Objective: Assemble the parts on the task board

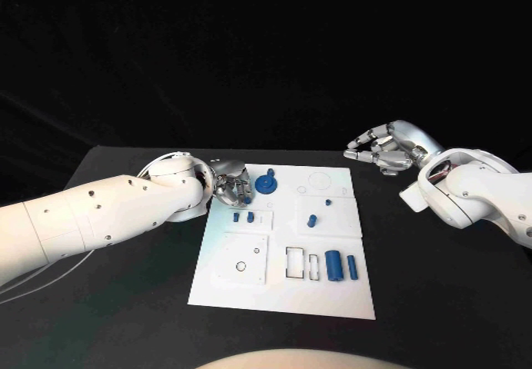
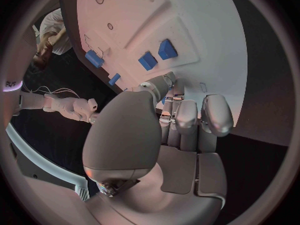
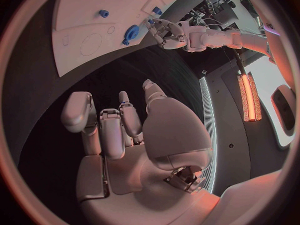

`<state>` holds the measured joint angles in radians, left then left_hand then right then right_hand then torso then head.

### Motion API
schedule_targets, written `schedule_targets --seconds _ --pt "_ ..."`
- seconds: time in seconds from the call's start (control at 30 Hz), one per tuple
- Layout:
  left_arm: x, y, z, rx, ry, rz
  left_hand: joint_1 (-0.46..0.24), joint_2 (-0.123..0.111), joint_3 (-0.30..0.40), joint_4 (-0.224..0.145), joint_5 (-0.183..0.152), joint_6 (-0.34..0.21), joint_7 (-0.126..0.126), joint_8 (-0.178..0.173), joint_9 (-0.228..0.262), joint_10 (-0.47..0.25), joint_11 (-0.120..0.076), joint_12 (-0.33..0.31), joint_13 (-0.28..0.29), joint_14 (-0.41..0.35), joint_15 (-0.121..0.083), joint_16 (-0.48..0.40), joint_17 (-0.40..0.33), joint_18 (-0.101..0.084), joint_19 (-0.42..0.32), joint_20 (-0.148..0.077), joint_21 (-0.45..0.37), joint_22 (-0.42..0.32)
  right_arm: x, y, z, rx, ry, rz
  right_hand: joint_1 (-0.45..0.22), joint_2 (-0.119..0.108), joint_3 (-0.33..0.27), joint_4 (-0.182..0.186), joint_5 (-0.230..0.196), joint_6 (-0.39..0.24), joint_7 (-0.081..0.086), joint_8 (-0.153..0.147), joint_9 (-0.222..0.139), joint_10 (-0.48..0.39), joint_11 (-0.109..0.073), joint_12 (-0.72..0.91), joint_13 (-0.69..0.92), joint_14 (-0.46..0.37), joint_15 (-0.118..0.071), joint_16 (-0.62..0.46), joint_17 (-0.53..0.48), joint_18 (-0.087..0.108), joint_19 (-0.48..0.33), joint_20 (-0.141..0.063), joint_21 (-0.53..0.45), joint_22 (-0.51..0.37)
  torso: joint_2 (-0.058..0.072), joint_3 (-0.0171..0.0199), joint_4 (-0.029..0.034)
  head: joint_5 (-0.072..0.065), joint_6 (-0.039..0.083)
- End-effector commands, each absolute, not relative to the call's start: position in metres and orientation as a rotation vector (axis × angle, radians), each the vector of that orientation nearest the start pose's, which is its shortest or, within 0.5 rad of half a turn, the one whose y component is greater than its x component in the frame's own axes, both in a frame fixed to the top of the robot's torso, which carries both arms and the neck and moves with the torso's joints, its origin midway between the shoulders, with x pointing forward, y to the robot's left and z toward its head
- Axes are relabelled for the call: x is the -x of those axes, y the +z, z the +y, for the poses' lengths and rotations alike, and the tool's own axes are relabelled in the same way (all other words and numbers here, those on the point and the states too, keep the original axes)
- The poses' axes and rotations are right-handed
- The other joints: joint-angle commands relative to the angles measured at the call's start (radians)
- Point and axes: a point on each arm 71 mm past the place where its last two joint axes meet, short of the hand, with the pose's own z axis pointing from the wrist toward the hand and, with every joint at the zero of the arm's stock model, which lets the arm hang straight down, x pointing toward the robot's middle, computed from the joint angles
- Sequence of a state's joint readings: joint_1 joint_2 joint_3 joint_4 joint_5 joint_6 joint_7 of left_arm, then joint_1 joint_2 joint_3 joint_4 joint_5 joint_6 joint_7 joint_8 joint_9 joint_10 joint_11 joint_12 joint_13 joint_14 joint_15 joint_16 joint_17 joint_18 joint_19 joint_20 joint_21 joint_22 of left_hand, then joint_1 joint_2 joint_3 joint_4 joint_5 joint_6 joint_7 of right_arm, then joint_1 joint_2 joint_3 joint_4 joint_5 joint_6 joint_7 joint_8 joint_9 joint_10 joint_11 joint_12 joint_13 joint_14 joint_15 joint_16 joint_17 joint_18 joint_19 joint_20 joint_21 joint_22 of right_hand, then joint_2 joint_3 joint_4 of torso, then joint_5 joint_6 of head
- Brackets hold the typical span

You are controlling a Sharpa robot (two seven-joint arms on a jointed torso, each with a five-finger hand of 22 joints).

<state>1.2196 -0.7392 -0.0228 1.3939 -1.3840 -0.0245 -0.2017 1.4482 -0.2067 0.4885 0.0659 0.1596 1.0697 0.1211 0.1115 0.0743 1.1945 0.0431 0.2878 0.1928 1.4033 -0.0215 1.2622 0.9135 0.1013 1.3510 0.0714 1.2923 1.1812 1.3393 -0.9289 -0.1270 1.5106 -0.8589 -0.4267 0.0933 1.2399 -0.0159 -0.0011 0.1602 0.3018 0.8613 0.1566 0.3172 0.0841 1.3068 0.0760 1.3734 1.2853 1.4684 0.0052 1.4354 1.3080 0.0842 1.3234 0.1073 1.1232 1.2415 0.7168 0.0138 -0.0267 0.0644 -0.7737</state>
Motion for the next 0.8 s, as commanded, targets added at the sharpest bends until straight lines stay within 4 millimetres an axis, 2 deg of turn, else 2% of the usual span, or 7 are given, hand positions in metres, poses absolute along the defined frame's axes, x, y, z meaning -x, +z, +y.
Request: schedule_targets --seconds 0.03,0.2,0.33,0.43,0.53,0.67,0.8 --pt "-0.511 -0.198 0.187 -0.148 -0.55 1.958 -0.004 -0.007 -0.001 -0.005 -0.002 -0.005 0.0 -0.006 -0.002 -0.005 0.0 0.005 0.002 -0.003 -0.007 0.0 0.0 -0.008 -0.002 -0.006 0.0 -0.001 -0.501 -0.142 -0.253 -0.324 0.909 1.56 0.003 0.007 -0.004 0.003 0.004 -0.003 -0.001 0.006 0.001 -0.002 -0.002 -0.004 -0.001 0.052 -0.007 -0.003 0.065 0.021 -0.006 -0.002 -0.003 -0.001 0.0 -0.0003 0.0002 0.0 0.001" --pt "-0.512 -0.198 0.192 -0.135 -0.542 1.949 -0.012 -0.015 -0.005 -0.003 -0.002 -0.031 0.0 -0.027 -0.008 -0.016 0.001 0.008 0.009 -0.002 -0.006 0.003 0.002 -0.008 -0.001 -0.005 0.001 0.001 -0.501 -0.142 -0.254 -0.327 0.905 1.555 0.005 0.006 -0.006 0.002 0.004 -0.004 -0.001 0.007 0.001 -0.016 -0.002 -0.015 -0.016 0.049 -0.007 -0.012 0.053 0.023 -0.013 -0.002 -0.016 -0.01 0.0 -0.0005 0.0003 -0.001 0.002" --pt "-0.514 -0.198 0.202 -0.107 -0.532 1.944 -0.016 -0.02 -0.009 -0.001 -0.002 -0.049 -0.001 -0.04 -0.009 -0.027 0.002 0.008 0.013 -0.001 -0.006 0.003 0.001 -0.007 -0.002 -0.005 -0.002 -0.003 -0.502 -0.142 -0.255 -0.328 0.9 1.552 0.026 0.009 -0.013 0.006 0.002 -0.022 0.001 0.02 -0.002 -0.273 -0.001 -0.262 -0.308 -0.025 -0.009 -0.219 -0.177 0.071 -0.15 -0.002 -0.287 -0.195 -0.001 -0.0008 0.0006 -0.001 0.003" --pt "-0.517 -0.196 0.214 -0.051 -0.535 1.939 -0.016 -0.015 -0.004 0.002 -0.001 -0.031 0.005 -0.034 -0.005 -0.062 0.013 -0.006 0.009 -0.01 0.002 -0.007 -0.019 -0.001 -0.02 -0.001 -0.025 -0.033 -0.502 -0.142 -0.255 -0.322 0.893 1.56 0.074 0.014 0.005 -0.013 -0.025 -0.022 0.005 0.032 -0.002 -0.391 -0.003 -0.457 -0.501 -0.036 -0.015 -0.306 -0.253 0.08 -0.173 -0.003 -0.383 -0.262 -0.001 -0.0001 0.0002 0.002 0.006" --pt "-0.521 -0.192 0.229 0.058 -0.563 1.92 -0.004 0.0 0.012 -0.001 0.0 0.0 0.012 -0.021 0.001 -0.079 0.024 -0.011 0.008 -0.027 0.011 -0.023 -0.048 0.009 -0.05 0.006 -0.061 -0.079 -0.502 -0.144 -0.255 -0.299 0.884 1.581 0.158 0.019 0.06 -0.056 -0.046 -0.013 -0.002 0.035 -0.004 -0.41 0.002 -0.588 -0.601 -0.047 -0.013 -0.376 -0.315 0.093 -0.194 -0.01 -0.455 -0.312 -0.003 -0.0004 -0.0018 0.005 0.008" --pt "-0.523 -0.182 0.251 0.254 -0.645 1.898 0.006 0.012 0.028 -0.005 0.001 0.019 0.015 -0.011 0.004 -0.091 0.03 -0.012 0.005 -0.037 0.016 -0.03 -0.063 0.023 -0.086 0.011 -0.107 -0.137 -0.5 -0.147 -0.252 -0.177 0.834 1.643 0.213 -0.013 0.134 -0.096 -0.059 0.035 -0.004 0.028 -0.011 -0.362 -0.007 -0.75 -0.746 -0.03 -0.017 -0.4 -0.322 0.09 -0.171 -0.013 -0.458 -0.312 -0.004 -0.0012 -0.004 -0.003 0.011" --pt "-0.52 -0.174 0.262 0.414 -0.769 1.861 0.004 0.012 0.037 -0.007 -0.001 0.024 0.018 -0.011 0.003 -0.094 0.033 -0.002 0.005 -0.078 0.02 -0.066 -0.127 0.056 -0.186 0.016 -0.236 -0.286 -0.495 -0.152 -0.245 -0.011 0.76 1.703 0.211 -0.046 0.196 -0.109 -0.069 0.081 -0.007 0.004 -0.017 -0.309 -0.006 -0.9 -0.868 0.007 -0.017 -0.347 -0.265 0.07 -0.103 -0.016 -0.353 -0.233 -0.006 -0.0011 -0.0016 -0.032 0.02"
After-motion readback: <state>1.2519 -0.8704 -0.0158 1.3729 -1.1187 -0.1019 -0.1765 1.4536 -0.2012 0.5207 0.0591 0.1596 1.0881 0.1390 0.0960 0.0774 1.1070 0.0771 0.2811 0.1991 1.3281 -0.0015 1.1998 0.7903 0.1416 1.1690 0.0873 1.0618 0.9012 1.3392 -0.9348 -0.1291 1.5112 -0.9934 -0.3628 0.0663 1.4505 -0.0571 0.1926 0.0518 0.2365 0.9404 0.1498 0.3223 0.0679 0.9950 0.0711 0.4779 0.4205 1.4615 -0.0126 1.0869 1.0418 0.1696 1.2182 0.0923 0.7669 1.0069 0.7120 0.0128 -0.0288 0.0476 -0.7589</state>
